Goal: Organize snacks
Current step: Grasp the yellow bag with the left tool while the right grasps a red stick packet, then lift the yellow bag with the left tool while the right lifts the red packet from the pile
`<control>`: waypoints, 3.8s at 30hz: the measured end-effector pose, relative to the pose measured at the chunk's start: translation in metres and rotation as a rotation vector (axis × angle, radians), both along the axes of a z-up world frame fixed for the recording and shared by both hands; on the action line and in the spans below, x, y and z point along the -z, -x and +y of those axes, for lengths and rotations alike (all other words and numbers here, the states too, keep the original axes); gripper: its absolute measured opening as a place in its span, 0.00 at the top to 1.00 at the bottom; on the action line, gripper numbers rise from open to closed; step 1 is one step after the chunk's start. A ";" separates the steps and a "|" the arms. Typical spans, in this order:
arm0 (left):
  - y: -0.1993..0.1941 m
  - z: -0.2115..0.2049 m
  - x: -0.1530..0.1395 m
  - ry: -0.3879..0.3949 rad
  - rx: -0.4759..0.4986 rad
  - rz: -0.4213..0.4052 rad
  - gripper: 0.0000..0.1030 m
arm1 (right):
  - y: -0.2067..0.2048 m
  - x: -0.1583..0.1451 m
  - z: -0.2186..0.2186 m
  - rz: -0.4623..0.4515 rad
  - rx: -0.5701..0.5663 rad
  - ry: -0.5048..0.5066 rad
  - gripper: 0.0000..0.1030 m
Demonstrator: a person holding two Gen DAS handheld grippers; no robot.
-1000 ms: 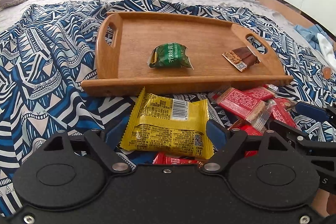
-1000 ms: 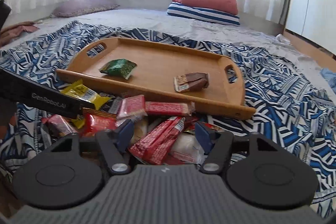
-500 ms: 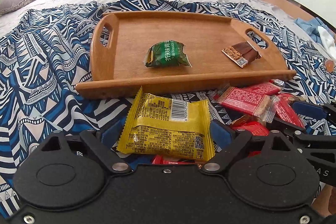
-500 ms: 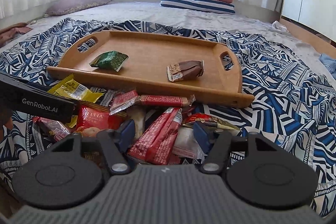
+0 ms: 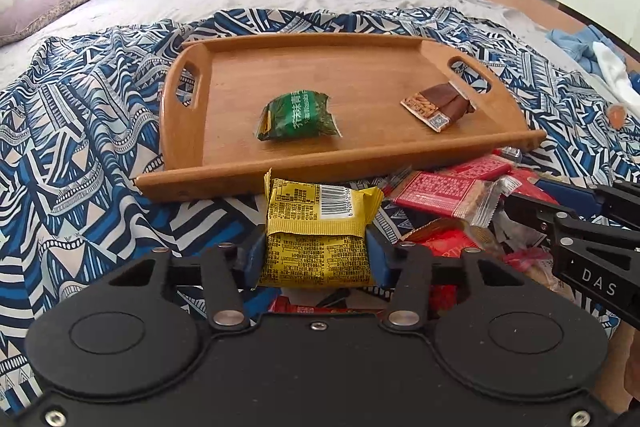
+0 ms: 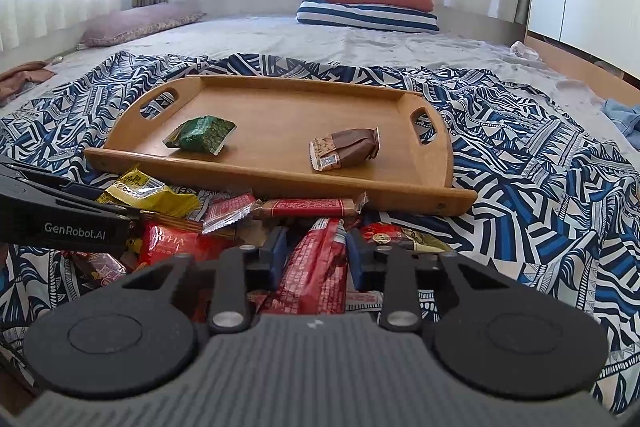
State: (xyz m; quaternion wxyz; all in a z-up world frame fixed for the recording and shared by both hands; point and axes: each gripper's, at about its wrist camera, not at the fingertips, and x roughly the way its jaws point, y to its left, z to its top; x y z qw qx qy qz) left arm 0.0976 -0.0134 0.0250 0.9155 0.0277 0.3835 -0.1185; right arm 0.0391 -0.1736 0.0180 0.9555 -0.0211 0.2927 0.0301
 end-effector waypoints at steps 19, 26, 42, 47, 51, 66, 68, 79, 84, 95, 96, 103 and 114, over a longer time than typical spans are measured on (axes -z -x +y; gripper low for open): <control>0.004 0.014 -0.013 0.019 -0.037 -0.010 0.53 | 0.010 -0.004 0.007 0.040 -0.038 0.115 0.61; 0.004 0.016 -0.016 0.013 -0.024 -0.004 0.53 | 0.000 0.000 0.014 0.075 -0.053 0.139 0.48; -0.001 0.023 -0.025 0.019 -0.041 -0.005 0.53 | -0.010 -0.014 0.014 0.120 -0.025 0.065 0.68; 0.000 0.025 -0.028 0.027 -0.047 -0.008 0.53 | -0.002 -0.026 0.008 0.094 -0.020 0.040 0.69; -0.001 0.027 -0.030 0.049 -0.058 -0.006 0.53 | 0.001 -0.033 0.003 0.074 -0.014 0.022 0.69; -0.005 0.026 -0.033 0.070 -0.070 -0.013 0.53 | -0.009 -0.038 -0.015 0.144 -0.014 -0.034 0.59; -0.006 0.026 -0.030 0.070 -0.072 -0.004 0.53 | -0.012 -0.032 -0.016 0.179 -0.023 -0.064 0.56; -0.007 0.028 -0.026 0.068 -0.080 0.002 0.53 | -0.052 -0.018 -0.028 0.350 0.044 -0.335 0.47; -0.008 0.030 -0.025 0.062 -0.084 0.002 0.53 | -0.068 -0.016 -0.040 0.418 0.095 -0.485 0.47; -0.006 0.027 -0.023 0.066 -0.074 0.006 0.53 | -0.091 -0.008 -0.011 0.483 0.121 -0.388 0.36; -0.005 0.027 -0.023 0.067 -0.075 0.004 0.53 | -0.090 -0.008 -0.009 0.480 0.124 -0.382 0.46; -0.006 0.033 -0.025 0.072 -0.090 -0.001 0.53 | -0.078 -0.012 -0.023 0.477 0.133 -0.395 0.65; -0.005 0.036 -0.025 0.078 -0.099 0.001 0.53 | -0.062 -0.024 -0.028 0.455 0.084 -0.237 0.73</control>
